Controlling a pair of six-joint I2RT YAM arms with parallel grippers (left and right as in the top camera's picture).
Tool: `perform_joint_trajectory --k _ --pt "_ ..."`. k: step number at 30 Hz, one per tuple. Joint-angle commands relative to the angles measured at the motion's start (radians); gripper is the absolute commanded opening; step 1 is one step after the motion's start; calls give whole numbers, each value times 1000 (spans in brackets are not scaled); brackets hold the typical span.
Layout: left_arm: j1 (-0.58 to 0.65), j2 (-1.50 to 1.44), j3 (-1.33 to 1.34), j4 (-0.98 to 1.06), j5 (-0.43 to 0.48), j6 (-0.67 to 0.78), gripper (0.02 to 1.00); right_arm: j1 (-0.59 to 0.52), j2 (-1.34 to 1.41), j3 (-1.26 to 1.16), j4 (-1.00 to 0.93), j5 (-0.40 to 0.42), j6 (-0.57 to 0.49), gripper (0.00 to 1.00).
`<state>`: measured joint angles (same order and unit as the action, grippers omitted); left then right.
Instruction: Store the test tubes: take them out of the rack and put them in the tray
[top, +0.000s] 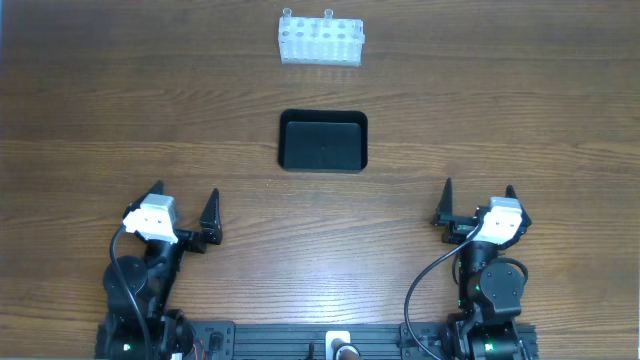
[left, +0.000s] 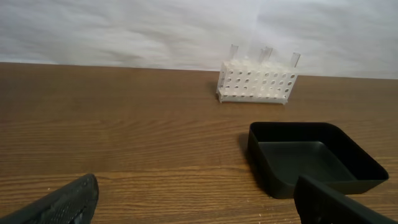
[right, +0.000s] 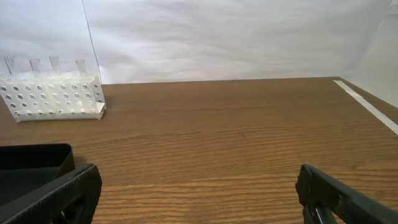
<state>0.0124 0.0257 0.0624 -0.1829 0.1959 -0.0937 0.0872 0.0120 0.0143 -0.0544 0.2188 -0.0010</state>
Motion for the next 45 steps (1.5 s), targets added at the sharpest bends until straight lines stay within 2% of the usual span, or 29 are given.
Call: perform_joint_trajectory --k 1,36,40,45 --pt "-3 -8 -5 -1 21 12 998 5 -7 -9 2 -8 -4 993" --pt "-3 -8 -5 -2 21 11 1000 5 -7 -9 2 -8 -4 991" --pt "-3 -8 -5 -2 -48 12 1000 5 -7 -9 2 -8 -4 991" --pt "-3 -8 -5 -2 -48 12 1000 5 -7 -9 2 -8 -4 991"
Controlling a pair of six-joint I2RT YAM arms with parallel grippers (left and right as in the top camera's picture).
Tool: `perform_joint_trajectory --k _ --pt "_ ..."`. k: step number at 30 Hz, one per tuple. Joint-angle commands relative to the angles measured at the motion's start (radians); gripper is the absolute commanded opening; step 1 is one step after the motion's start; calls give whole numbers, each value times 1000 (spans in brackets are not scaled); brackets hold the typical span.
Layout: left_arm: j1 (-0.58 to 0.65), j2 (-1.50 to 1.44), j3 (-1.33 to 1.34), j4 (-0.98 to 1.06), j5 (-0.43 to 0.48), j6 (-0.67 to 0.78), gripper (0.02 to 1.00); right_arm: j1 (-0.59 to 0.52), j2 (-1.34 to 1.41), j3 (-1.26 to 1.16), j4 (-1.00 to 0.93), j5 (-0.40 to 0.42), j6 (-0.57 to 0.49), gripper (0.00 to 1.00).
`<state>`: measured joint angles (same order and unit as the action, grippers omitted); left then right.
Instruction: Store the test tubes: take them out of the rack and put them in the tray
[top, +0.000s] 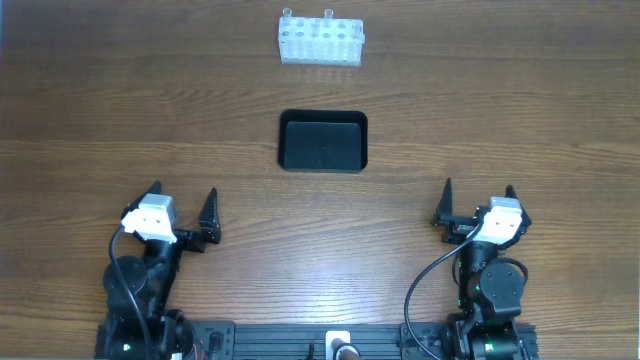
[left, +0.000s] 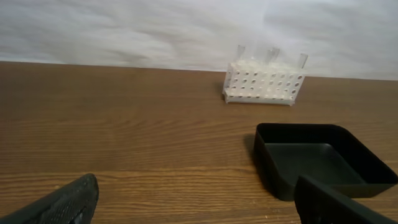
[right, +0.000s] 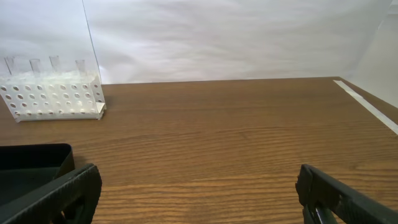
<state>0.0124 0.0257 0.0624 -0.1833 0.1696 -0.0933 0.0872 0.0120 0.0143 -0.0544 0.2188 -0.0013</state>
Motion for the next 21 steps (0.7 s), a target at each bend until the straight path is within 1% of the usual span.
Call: perform_joint_trajectory --k 1,14,17,21 --pt "-3 -8 -5 -2 -21 11 1000 5 -7 -9 2 -8 -3 993" --pt "-22 -6 -5 7 -27 11 1000 5 -7 -9 2 -8 -3 991" --pt "-22 27 -5 104 -28 11 1000 5 -7 -9 2 -8 -3 991" --pt "-24 186 -4 344 -28 11 1000 5 -7 -9 2 -8 -3 991"
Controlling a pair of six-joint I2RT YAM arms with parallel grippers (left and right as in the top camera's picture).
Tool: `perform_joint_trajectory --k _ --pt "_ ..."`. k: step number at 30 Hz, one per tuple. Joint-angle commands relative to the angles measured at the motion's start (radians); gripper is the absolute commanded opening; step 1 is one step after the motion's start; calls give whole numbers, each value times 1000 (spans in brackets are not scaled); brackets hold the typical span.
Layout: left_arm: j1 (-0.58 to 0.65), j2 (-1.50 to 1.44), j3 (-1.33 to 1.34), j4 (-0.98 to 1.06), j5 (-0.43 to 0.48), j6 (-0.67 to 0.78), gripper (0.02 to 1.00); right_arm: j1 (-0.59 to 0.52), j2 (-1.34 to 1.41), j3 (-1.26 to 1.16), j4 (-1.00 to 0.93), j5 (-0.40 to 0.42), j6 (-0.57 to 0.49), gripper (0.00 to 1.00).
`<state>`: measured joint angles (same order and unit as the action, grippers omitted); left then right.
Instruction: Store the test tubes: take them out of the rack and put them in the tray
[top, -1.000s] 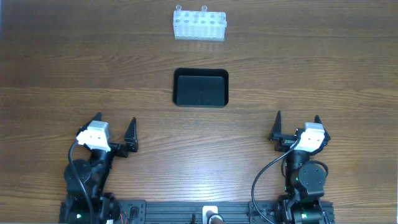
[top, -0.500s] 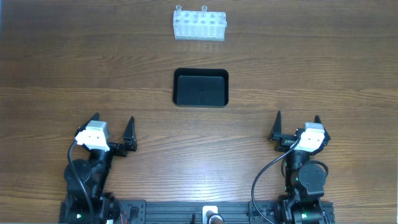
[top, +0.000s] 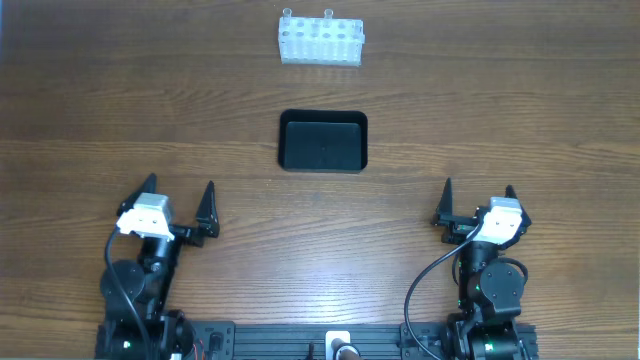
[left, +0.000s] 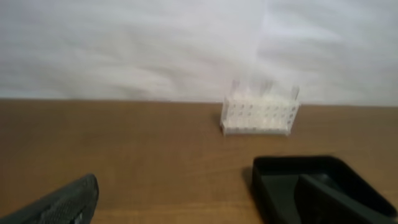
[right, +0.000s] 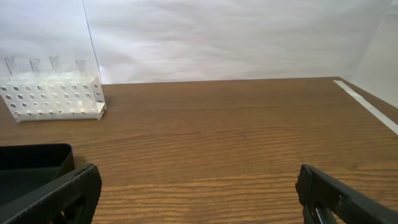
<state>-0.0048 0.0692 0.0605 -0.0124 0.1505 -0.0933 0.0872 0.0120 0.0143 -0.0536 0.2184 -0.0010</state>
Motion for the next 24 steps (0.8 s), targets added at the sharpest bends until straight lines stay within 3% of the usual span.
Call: perform_joint_trajectory --k 1,5,9,17,24 --pt "-6 197 -2 248 -4 11 1000 5 -7 -9 1 -8 -4 991" --pt "-9 452 16 536 16 11 1000 5 -7 -9 2 -8 -4 993" --pt "-34 683 116 626 12 11 1000 5 -7 -9 1 -8 -4 993" --pt "-131 1108 444 602 -52 11 1000 5 -7 -9 2 -8 -4 991" --pt "-207 1429 814 369 -126 11 1000 5 -7 -9 2 -8 -4 991"
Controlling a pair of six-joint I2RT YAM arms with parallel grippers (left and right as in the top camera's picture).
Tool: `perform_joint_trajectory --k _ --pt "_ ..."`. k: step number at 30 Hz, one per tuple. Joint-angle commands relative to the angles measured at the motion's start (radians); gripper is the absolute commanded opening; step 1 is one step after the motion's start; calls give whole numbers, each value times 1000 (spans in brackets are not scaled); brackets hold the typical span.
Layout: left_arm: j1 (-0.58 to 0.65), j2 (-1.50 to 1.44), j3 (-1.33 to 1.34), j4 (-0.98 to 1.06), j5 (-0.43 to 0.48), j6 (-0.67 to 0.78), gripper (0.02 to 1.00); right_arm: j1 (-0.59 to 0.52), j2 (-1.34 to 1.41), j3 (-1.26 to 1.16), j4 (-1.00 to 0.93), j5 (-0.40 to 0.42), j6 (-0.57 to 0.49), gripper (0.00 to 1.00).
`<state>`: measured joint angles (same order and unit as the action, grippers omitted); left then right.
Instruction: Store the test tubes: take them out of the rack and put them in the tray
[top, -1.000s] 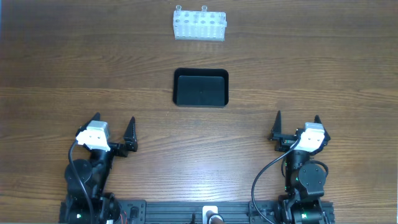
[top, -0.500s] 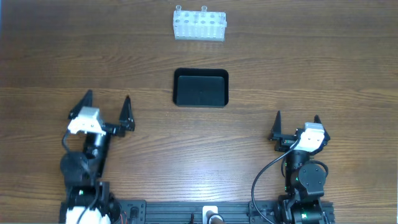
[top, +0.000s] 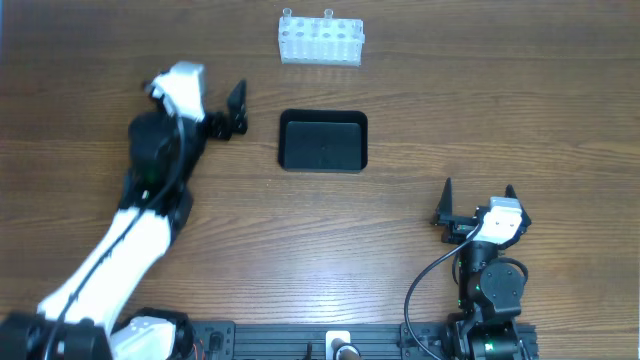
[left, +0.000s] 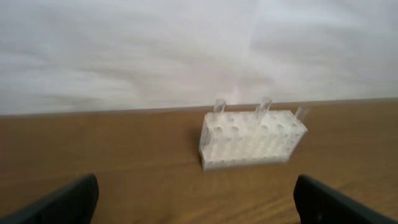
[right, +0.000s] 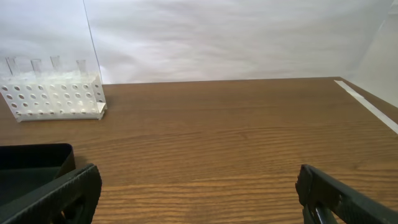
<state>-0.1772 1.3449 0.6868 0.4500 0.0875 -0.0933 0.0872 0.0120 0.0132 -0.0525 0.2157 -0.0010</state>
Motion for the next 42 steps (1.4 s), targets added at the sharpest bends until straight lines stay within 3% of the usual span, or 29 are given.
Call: perform_joint_trajectory --k 1,13,19,32,42 --pt "-42 196 241 -130 -74 11 998 5 -7 -8 0 -5 -4 991" --pt "-100 641 788 -429 -117 11 1000 5 -7 -8 0 -5 -4 991" --pt "-126 806 1039 -595 -187 11 1000 5 -7 -8 0 -5 -4 991" --pt "-138 995 1220 -589 -191 11 991 5 -7 -8 0 -5 -4 991" --pt "-140 1001 1224 -589 -191 11 711 5 -7 -8 0 -5 -4 991"
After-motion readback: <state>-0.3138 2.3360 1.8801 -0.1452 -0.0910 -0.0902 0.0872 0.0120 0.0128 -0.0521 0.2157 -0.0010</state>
